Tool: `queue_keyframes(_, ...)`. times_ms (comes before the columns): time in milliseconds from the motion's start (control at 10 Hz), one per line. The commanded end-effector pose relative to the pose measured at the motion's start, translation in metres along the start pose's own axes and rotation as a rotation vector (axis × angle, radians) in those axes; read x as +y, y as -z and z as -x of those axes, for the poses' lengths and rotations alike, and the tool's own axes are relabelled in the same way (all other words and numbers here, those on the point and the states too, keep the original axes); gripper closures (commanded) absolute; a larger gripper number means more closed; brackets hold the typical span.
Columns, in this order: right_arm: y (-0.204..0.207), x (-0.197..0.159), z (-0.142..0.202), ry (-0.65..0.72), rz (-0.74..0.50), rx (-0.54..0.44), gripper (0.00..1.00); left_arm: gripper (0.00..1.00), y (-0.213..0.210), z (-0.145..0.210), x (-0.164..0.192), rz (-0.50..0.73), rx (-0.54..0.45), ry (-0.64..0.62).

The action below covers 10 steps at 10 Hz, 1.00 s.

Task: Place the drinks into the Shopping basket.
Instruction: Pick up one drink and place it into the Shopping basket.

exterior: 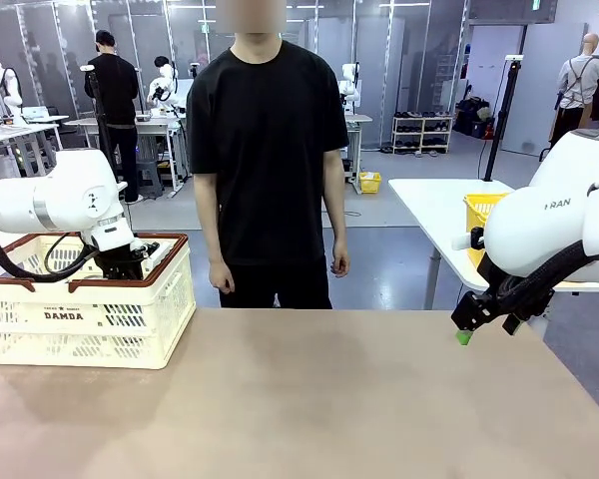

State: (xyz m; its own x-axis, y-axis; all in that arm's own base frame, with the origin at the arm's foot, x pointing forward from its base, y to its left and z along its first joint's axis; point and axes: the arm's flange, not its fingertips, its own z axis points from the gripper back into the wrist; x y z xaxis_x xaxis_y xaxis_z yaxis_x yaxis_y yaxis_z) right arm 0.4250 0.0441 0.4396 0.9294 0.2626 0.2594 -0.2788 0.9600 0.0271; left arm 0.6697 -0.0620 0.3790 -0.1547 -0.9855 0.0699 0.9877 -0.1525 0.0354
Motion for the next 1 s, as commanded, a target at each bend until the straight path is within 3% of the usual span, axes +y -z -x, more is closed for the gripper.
queue_keyframes(0, 0.000, -0.001, 0.000, -0.014, -0.009, -0.003, 0.00, 0.18, 0.001, 0.003, -0.015, -0.017, -0.022, 0.018)
queue_keyframes(100, 0.000, -0.001, 0.000, -0.014, -0.009, -0.003, 0.00, 0.02, -0.006, 0.003, -0.018, -0.028, -0.019, 0.011)
queue_keyframes(900, 0.000, -0.001, 0.000, -0.014, -0.009, -0.003, 0.00, 0.00, -0.069, -0.011, -0.045, -0.047, -0.047, -0.003)
